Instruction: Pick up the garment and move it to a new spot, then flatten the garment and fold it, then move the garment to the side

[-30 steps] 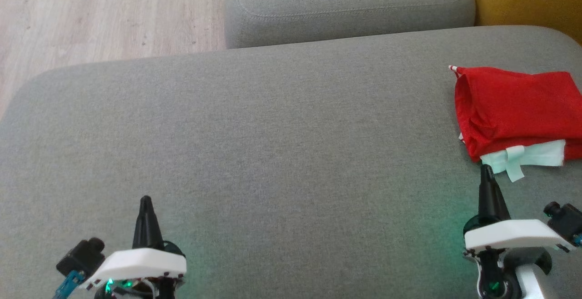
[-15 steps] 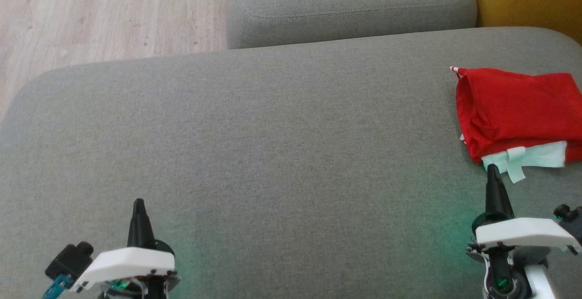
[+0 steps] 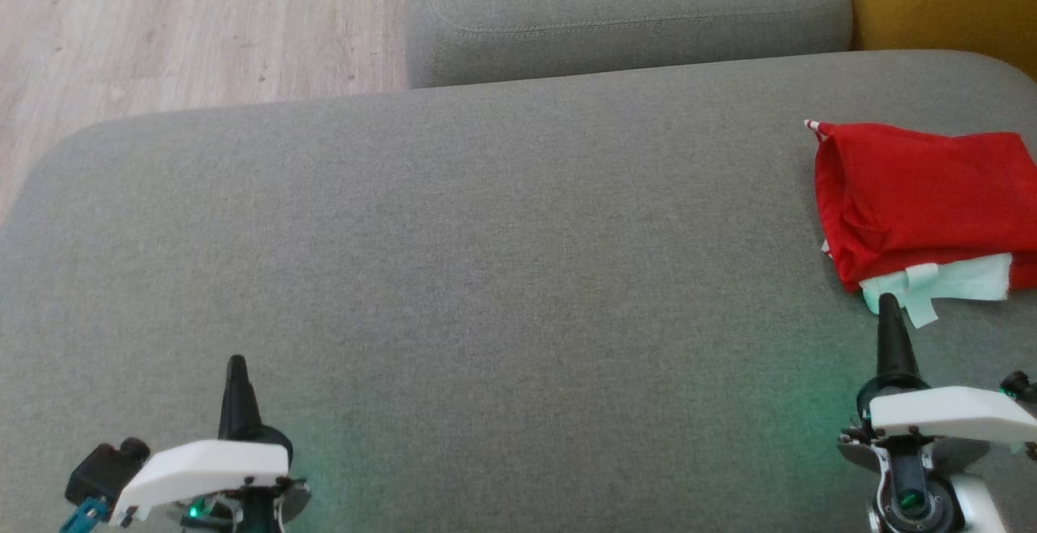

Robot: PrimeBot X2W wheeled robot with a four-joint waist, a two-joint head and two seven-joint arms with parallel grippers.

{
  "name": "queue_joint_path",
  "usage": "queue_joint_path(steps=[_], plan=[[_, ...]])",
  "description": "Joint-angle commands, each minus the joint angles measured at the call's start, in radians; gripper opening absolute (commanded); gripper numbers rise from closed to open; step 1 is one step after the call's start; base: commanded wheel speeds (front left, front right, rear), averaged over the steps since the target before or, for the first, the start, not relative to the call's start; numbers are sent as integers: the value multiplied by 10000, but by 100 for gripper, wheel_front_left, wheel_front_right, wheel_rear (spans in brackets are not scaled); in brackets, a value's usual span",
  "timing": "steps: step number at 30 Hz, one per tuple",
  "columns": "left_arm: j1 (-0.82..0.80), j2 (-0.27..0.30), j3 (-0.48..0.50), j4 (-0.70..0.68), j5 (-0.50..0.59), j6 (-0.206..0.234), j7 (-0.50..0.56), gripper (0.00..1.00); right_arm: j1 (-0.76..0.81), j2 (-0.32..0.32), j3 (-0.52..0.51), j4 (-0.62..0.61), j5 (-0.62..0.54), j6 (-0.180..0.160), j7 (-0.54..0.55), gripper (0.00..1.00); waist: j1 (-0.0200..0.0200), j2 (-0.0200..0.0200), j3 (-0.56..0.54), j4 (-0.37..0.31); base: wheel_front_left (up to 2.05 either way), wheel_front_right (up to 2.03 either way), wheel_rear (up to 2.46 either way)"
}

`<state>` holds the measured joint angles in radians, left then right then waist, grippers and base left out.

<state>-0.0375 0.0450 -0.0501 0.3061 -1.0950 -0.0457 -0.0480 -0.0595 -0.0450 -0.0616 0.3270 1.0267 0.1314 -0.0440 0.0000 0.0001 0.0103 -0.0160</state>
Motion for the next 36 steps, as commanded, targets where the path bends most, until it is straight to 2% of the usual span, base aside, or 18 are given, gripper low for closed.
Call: queue_joint_path(steps=[1, 36], plan=[[-570, 40, 330, -360, -243, -124, 73, 0, -461, -39, 69, -393, 295, -4, 78, 0, 0, -1, -2, 4, 0, 0, 0], [-662, 53, 1213, -525, -3534, -612, 1110, 0, -477, -48, -329, -682, 4012, -6, 1084, 0, 0, -1, -49, 109, 0, 0, 0]])
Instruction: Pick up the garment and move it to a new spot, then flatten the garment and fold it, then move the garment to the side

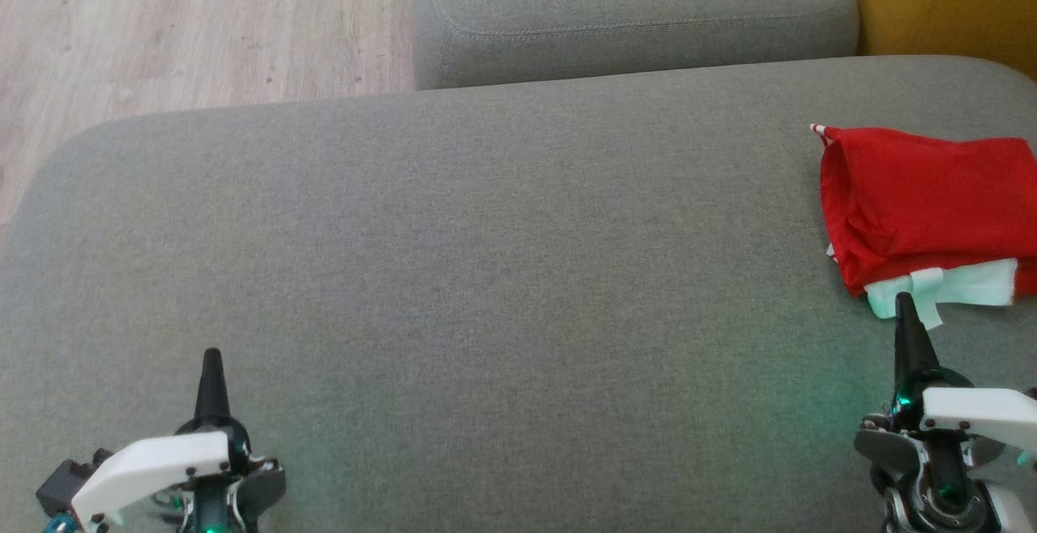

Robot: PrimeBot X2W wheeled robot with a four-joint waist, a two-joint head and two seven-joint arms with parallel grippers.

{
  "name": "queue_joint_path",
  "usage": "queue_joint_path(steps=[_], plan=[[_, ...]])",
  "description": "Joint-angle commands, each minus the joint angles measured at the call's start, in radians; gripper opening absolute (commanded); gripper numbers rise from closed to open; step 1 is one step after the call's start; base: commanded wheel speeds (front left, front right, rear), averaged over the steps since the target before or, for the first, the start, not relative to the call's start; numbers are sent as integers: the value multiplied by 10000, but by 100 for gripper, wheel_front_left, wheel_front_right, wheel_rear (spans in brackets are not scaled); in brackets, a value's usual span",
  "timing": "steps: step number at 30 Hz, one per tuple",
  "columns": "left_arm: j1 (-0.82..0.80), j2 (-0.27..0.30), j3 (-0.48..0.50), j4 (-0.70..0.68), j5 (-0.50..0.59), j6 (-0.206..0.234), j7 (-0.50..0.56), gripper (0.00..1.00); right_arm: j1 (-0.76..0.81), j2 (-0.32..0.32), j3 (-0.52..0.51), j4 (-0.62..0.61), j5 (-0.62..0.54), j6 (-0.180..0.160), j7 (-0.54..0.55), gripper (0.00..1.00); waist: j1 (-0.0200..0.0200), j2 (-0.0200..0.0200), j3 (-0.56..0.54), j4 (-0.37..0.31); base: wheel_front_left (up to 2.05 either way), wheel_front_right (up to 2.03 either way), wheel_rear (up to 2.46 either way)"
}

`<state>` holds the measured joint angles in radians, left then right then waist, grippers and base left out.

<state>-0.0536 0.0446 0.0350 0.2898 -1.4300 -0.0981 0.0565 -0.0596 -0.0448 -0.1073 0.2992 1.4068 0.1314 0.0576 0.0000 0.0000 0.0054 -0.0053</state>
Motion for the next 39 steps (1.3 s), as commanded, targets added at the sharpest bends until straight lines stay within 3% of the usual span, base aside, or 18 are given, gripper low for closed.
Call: queue_joint_path(steps=[1, 17, 39], plan=[[-503, 57, 387, -367, -278, -103, 95, 0, -476, -50, 116, -412, 317, -6, 96, 0, 0, 0, -2, 5, 0, 0, 0], [-545, 63, 790, -443, -1781, -326, 569, 0, -484, -54, -65, -544, 2015, -7, 556, 0, 0, 0, -23, 53, 0, 0, 0], [-545, 61, 794, -444, -1781, -326, 572, 0, -484, -54, -65, -544, 2018, -7, 556, 0, 0, 0, -23, 53, 0, 0, 0]])
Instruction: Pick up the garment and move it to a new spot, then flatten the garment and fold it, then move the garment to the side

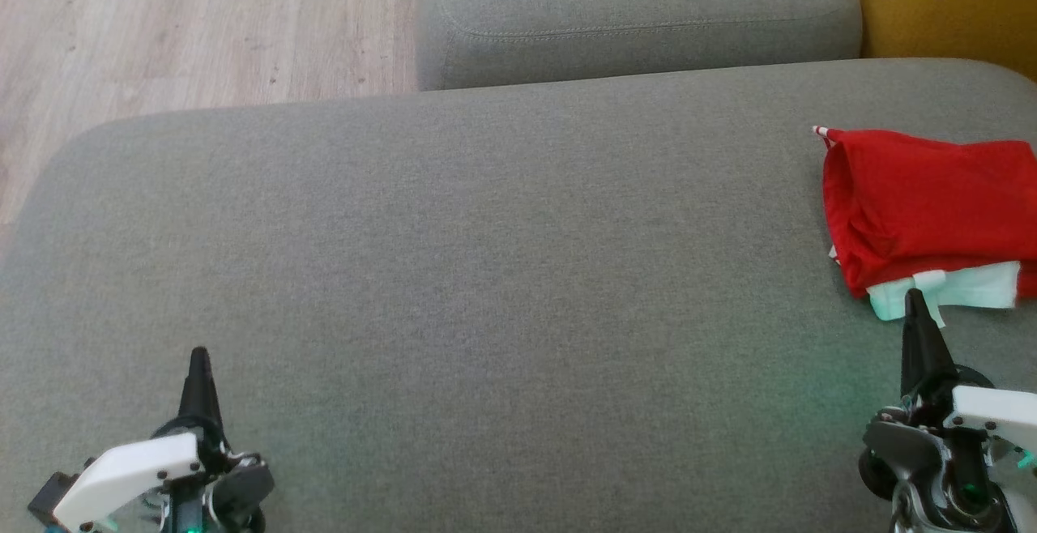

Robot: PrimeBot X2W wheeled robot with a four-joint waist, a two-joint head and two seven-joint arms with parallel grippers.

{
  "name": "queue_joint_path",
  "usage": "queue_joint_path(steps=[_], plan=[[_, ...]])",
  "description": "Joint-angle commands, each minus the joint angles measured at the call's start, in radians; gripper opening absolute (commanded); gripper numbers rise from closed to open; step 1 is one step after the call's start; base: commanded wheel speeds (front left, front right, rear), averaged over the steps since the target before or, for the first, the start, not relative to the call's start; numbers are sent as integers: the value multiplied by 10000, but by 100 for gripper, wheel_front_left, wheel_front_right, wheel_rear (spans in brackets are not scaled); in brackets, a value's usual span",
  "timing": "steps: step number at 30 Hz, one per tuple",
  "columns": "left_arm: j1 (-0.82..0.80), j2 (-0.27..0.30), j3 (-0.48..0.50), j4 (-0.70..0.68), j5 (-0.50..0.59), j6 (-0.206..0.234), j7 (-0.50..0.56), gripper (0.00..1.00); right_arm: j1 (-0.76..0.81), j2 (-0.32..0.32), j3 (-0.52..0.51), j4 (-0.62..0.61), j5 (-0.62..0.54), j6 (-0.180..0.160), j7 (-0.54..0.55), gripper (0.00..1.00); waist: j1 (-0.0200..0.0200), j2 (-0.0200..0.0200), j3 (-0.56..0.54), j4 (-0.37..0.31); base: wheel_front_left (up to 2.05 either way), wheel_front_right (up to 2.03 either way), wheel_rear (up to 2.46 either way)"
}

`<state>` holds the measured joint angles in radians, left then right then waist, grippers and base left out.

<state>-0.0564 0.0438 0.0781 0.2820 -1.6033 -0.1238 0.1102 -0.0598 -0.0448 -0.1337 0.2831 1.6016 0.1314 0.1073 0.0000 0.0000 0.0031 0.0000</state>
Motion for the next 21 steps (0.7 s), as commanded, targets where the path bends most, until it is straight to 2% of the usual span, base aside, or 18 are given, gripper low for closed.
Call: queue_joint_path(steps=[1, 21], plan=[[-518, 68, 362, -365, -48, -69, 35, 0, -482, -54, 199, -383, 70, -7, 59, 0, 0, 0, 0, 0, 0, 0, 0], [-517, 67, 364, -366, -46, -69, 36, 0, -482, -54, 200, -383, 71, -7, 59, 0, 0, 0, 0, 0, 0, 0, 0]])
